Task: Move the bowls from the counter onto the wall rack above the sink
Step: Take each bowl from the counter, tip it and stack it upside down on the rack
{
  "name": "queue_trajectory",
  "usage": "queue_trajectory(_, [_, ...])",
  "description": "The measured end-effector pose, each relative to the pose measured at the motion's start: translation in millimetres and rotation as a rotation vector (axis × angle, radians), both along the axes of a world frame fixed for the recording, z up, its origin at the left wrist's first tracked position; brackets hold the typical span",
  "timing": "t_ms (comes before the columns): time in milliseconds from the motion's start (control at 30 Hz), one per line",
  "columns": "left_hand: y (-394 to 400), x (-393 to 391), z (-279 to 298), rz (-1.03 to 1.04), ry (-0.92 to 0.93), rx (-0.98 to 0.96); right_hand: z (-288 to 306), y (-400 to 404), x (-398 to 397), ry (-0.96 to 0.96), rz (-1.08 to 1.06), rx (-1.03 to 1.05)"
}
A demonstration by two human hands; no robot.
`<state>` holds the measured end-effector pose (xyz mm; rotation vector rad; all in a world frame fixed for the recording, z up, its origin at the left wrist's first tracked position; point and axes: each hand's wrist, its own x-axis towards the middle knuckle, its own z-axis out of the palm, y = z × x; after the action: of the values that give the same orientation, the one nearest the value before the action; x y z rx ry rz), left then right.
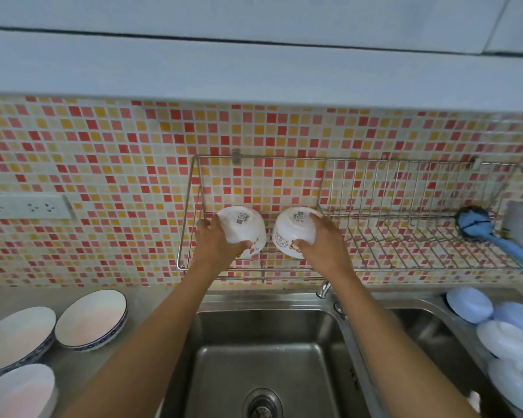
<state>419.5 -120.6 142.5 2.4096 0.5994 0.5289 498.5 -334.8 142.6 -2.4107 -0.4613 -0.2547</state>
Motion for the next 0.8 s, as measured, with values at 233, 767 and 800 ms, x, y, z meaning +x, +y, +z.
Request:
queue_trajectory(233, [6,6,-5,-0.019,0.009,-0.033,3,0,-3,-0.003,-0.006,-0.070])
queue_trajectory(767, [-2,-128,-5,0.022,-0.343,0.246,-5,29,-71,-0.379,0.164,0.415])
queue_trajectory(800, [6,-144,-9,0.066,-0.328,0.245,-9,42,-86,-0.376,0.212,0.437])
